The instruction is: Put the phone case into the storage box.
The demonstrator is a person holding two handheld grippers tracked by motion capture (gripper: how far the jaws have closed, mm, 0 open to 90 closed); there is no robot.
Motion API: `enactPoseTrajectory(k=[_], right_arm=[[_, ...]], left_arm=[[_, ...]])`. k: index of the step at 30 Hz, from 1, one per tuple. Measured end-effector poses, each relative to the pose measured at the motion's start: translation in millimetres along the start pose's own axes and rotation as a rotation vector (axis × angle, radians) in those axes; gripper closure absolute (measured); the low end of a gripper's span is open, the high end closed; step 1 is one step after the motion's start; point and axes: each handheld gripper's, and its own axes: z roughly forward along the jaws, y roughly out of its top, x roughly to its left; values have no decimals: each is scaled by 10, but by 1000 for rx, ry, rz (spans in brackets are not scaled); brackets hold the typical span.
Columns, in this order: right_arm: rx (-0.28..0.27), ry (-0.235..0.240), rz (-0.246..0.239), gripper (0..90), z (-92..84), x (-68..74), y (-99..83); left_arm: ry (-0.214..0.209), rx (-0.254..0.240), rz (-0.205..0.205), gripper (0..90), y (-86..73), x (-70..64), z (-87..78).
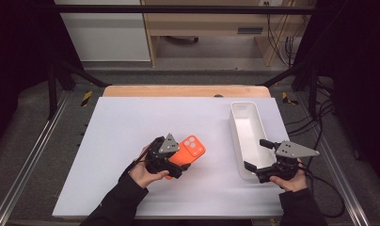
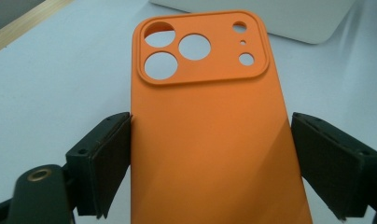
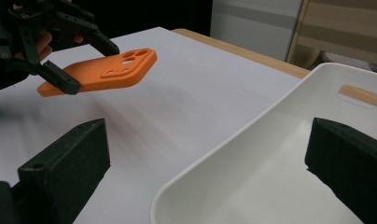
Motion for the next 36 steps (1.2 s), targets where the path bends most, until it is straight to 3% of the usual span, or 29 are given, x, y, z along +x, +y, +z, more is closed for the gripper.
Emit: enactPoseTrajectory(k=[17, 36], right_arm=[[26, 51, -72, 6, 106, 147, 76], [104, 107, -199, 10, 284, 326, 151]], left_arm=[[-53, -17, 43, 141, 66, -131, 2], [-94, -4, 119, 141, 89, -268, 27]])
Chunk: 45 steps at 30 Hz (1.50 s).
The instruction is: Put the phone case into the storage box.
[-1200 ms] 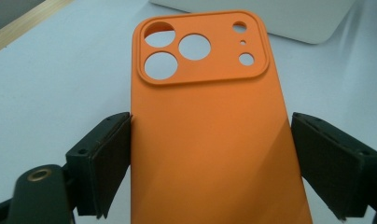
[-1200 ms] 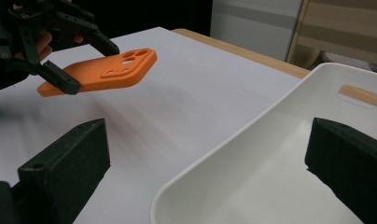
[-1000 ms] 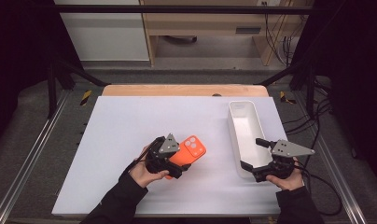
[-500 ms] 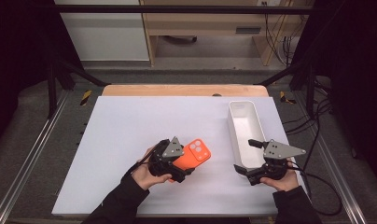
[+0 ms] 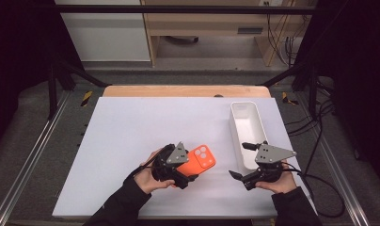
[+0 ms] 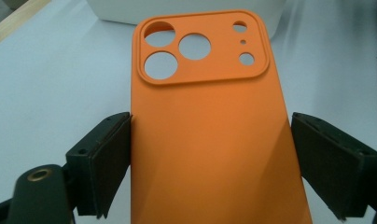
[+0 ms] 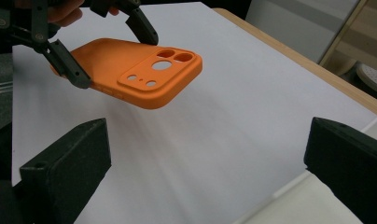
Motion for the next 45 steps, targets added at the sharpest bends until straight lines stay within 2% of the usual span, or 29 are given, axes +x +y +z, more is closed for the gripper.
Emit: enactPoseTrajectory(k=[9, 19, 26, 32, 45], right_arm=[[19, 47, -58, 16, 111, 95, 72], [52, 76, -120, 20, 224, 145, 159], [75, 98, -179, 24, 252, 187, 185], [100, 132, -203, 24, 285, 213, 195], [97, 178, -226, 25, 321, 210, 181]], left_arm=[[-14, 3, 36, 141, -7, -37, -16], [-20, -12, 64, 141, 5, -60, -37], [-28, -11, 101, 142, 15, -83, -44], [-34, -15, 118, 142, 29, -107, -49], [-56, -17, 144, 141, 45, -136, -27]])
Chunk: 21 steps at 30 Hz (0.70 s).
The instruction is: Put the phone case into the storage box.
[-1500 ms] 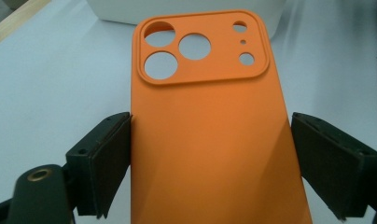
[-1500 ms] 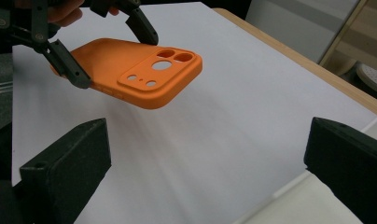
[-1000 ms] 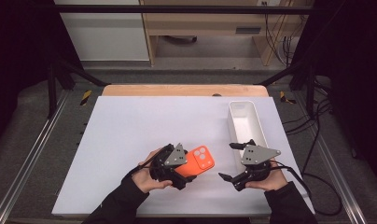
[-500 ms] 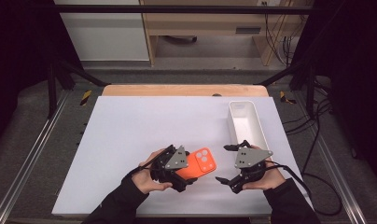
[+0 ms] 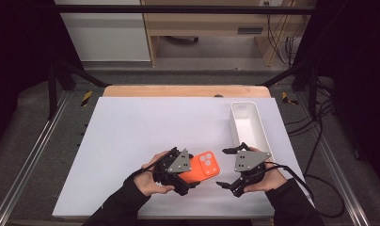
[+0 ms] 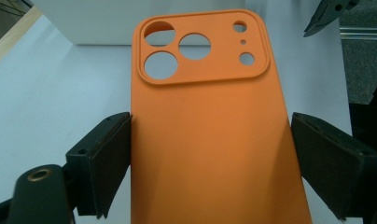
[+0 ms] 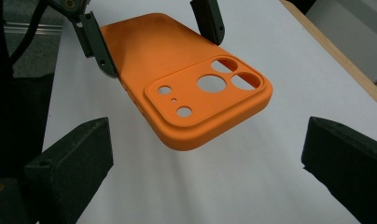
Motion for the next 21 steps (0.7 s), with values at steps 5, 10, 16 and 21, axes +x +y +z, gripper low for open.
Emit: enactPoseTrajectory(k=[5, 10, 16, 21], right_arm=[[-1, 15, -9, 25, 24, -18, -10], [-16, 41, -7, 27, 58, -32, -6], [-22, 76, -23, 27, 81, -27, 16], [-17, 95, -31, 28, 109, -35, 11]], left_arm=[[-6, -8, 7, 142, 8, -5, -4], [-15, -30, 15, 142, 28, -14, -20], [-28, -41, 42, 142, 46, -41, -28], [-37, -44, 52, 142, 58, -56, -29]])
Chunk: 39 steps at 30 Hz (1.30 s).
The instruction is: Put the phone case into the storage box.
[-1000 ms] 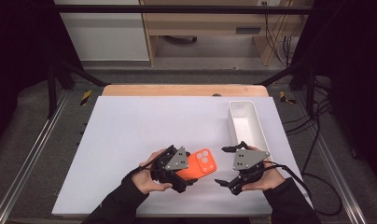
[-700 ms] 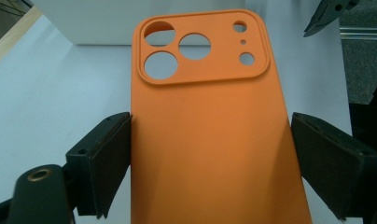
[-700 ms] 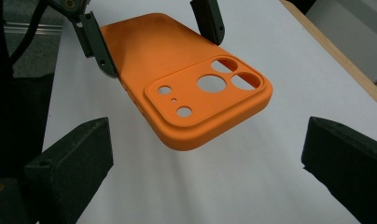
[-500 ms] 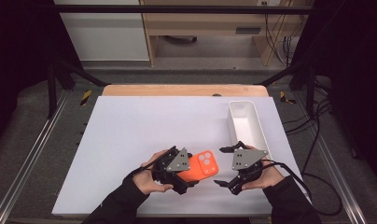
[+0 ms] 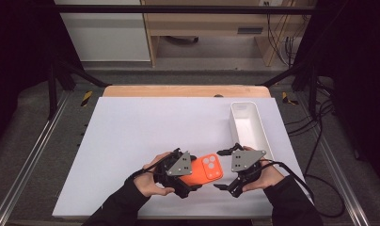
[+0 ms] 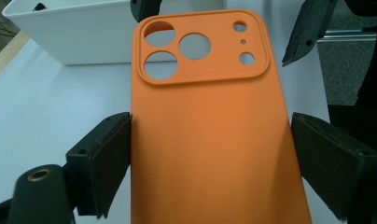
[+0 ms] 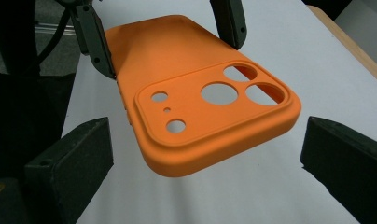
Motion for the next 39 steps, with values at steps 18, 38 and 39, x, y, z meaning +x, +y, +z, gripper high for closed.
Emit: enactPoseTrajectory(k=[18, 38, 39], right_arm=[[-48, 72, -17, 37, 133, -63, -19], [-95, 147, -29, 78, 182, -42, -31], [-97, 157, -27, 78, 182, -43, -30]], left_arm=[[-33, 4, 9, 142, -2, -1, 25], [-103, -34, 1, 142, -24, 3, 57], [-106, -35, 2, 142, -24, 0, 59]])
